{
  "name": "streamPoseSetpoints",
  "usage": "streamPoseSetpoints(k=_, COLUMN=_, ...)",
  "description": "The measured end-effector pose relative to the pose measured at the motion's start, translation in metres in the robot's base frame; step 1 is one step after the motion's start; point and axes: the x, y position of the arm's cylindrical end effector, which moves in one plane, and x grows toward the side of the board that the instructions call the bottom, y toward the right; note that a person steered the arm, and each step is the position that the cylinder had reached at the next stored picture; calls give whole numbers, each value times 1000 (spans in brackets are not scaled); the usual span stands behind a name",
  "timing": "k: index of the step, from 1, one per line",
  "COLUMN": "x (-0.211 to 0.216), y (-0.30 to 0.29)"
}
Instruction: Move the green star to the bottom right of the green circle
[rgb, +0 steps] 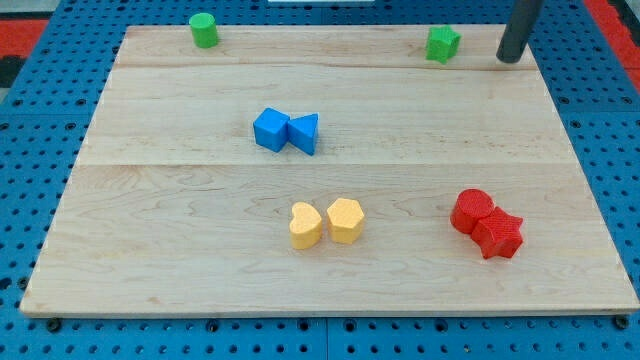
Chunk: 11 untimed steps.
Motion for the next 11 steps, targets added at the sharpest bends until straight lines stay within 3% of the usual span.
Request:
streamPoseSetpoints(k=1, x=7, y=-144)
streamPoseSetpoints(k=2, x=8, y=-165)
streamPoseSetpoints(k=3, x=6, y=-71)
streamPoseSetpoints(k=4, x=-51, y=-76)
streamPoseSetpoints(k=6, x=-49, y=-311)
streamPoseSetpoints(k=7, x=-52, y=-317)
streamPoseSetpoints(k=11, x=-51, y=-468)
